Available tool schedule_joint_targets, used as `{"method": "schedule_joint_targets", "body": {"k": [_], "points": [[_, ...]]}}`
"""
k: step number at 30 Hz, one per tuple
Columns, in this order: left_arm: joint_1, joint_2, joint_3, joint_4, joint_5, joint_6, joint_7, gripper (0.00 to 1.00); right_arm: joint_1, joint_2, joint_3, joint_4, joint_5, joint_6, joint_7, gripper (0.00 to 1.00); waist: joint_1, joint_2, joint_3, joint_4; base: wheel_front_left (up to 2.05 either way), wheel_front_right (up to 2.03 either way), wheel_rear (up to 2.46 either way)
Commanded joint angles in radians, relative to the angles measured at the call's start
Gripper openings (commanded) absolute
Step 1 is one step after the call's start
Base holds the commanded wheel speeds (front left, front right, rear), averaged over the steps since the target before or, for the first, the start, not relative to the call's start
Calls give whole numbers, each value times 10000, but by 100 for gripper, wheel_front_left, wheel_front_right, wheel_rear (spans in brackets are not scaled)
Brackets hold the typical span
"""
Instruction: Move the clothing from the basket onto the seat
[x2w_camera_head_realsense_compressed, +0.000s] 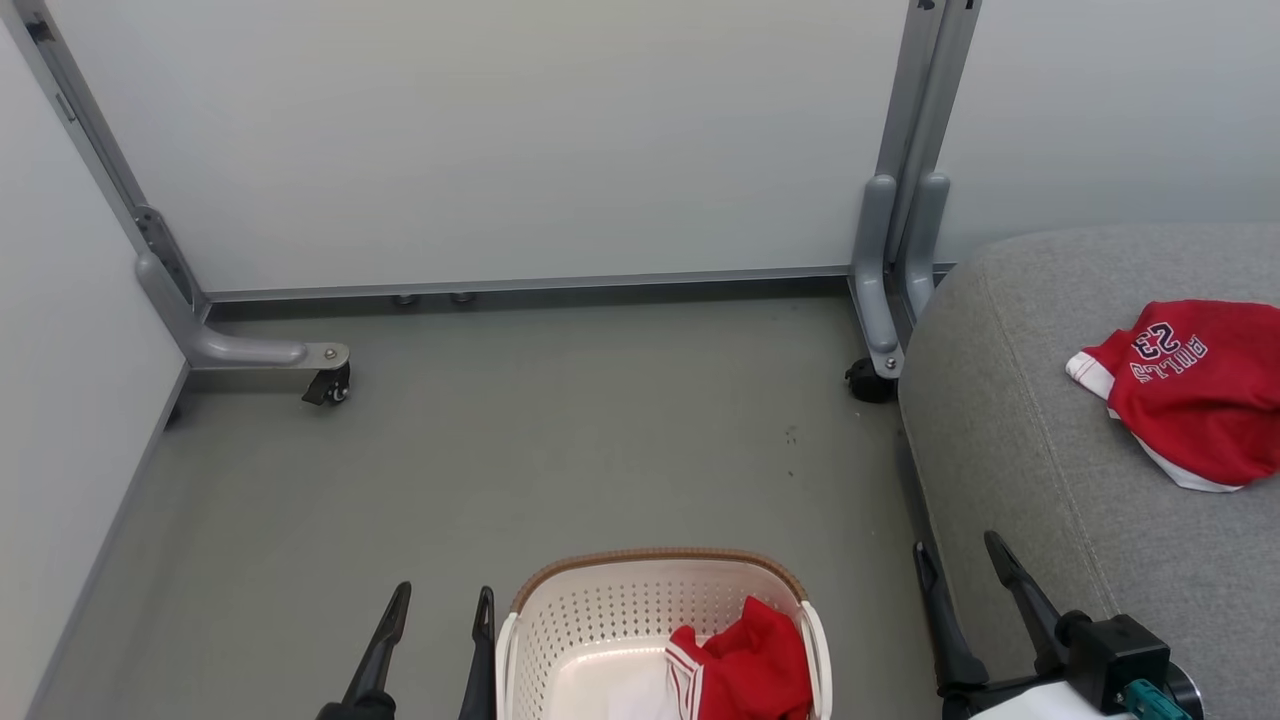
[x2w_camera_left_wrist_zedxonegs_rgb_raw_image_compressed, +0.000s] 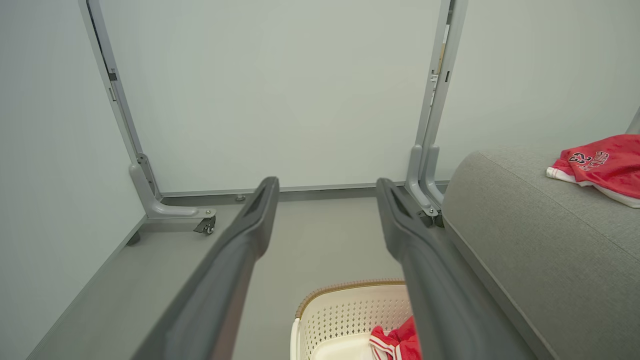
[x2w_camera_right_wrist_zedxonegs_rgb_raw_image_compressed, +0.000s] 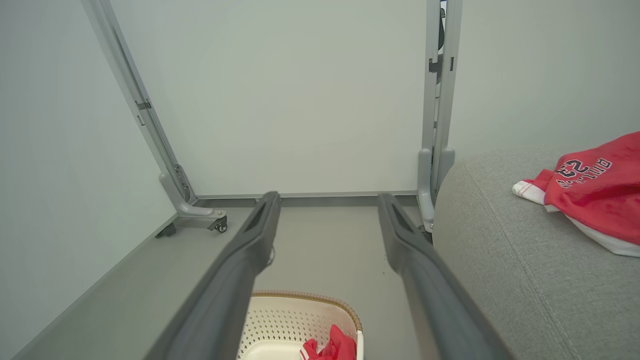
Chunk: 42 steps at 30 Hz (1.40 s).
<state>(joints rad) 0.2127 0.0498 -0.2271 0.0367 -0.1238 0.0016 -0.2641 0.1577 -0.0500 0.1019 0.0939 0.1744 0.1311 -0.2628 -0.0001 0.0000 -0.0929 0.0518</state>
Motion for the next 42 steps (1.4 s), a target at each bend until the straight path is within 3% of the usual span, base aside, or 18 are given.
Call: {"method": "schedule_joint_targets", "body": {"k": [1, 15, 25, 34, 37, 42], "points": [[113, 14, -1, 16, 16, 78, -4, 100, -40, -16, 2, 11, -15, -6, -30, 100, 1, 0, -22, -21, 0, 0, 0], [174, 16, -204, 143, 55, -59, -4, 100, 82, -138, 90, -2, -78, -6, -30, 100, 1, 0, 45, -23, 0, 0, 0], [-537, 15, -547, 446, -189, -268, -4, 100, -290, -449, -275, -139, -270, -6, -30, 100, 1, 0, 1155, -330, 0, 0, 0], [-2524, 17, -456, 998, -256, -808, -4, 100, -1757, -607, -987, -863, -464, -6, -30, 100, 1, 0, 3864, -781, 0, 0, 0], [-3637, 18, -551, 1715, -269, -1138, -3, 100, -2434, -478, -1442, -1158, -456, -6, -30, 100, 1, 0, 5074, -856, 0, 0, 0], [-5198, 318, -1168, 2723, 134, -1327, -4, 100, -3434, -396, -1752, -1485, -378, -6, -30, 100, 1, 0, 6527, -1006, 0, 0, 0]]}}
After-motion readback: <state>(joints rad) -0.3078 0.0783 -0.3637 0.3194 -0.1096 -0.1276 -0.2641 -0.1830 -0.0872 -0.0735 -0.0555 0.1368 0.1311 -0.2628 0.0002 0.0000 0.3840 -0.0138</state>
